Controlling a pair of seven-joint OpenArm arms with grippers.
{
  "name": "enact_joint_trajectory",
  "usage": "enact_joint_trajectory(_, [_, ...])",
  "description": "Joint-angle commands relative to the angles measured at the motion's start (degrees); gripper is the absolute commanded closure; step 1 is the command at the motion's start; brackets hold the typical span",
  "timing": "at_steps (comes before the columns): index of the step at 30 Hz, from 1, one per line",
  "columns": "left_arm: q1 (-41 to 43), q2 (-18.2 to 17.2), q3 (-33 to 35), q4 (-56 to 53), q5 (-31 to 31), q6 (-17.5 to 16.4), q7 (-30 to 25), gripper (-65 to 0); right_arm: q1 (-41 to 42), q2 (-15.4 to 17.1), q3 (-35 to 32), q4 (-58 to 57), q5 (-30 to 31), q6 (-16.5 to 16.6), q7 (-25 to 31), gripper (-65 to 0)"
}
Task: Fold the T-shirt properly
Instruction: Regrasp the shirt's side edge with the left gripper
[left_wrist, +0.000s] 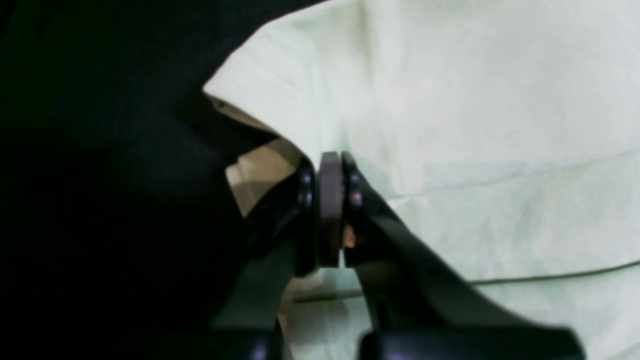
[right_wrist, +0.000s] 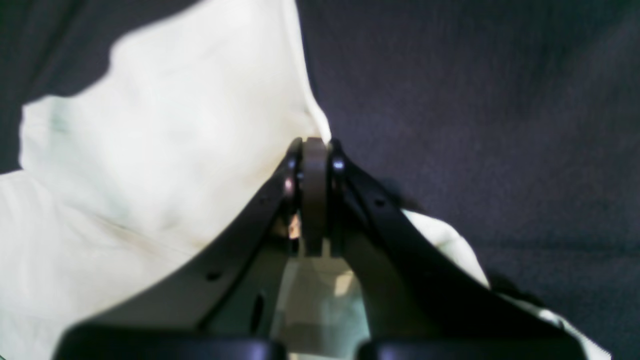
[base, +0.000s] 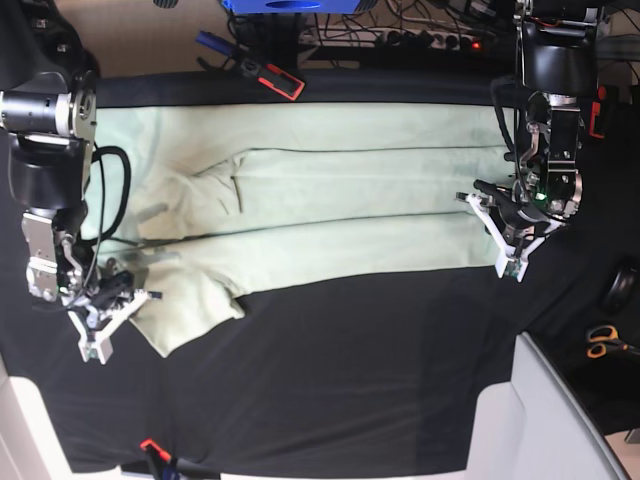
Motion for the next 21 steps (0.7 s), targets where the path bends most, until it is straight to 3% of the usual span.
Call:
enact_joint_trajectory(1, [-0.8,-0.7,-0.1,0.8,-0.2,0.4,-0.8,0.0,1.6,0.6,0.2,0.9,0.6,0.2,1.0,0.0])
enact_joint_trajectory(5, [-0.8,-0.7,-0.7,0.8,-0.3,0.4,-0.7,-9.2,1.6,0.5,0.2,0.9,0.6,0.2,1.0,0.0])
enact_joint_trajectory(13, [-1.1,-1.0,-0.9,0.9,-0.6,0.4,2.3,-37.6,1.6,0.4,0.2,0.9,0.6,0.1,0.9,0.0])
enact_joint_trajectory(21, [-1.7,-1.0,-10.9,0.8,-0.3,0.4,2.5,-39.8,1.5,0.4,0.0,0.9,0.6,0.1,0.9,0.0])
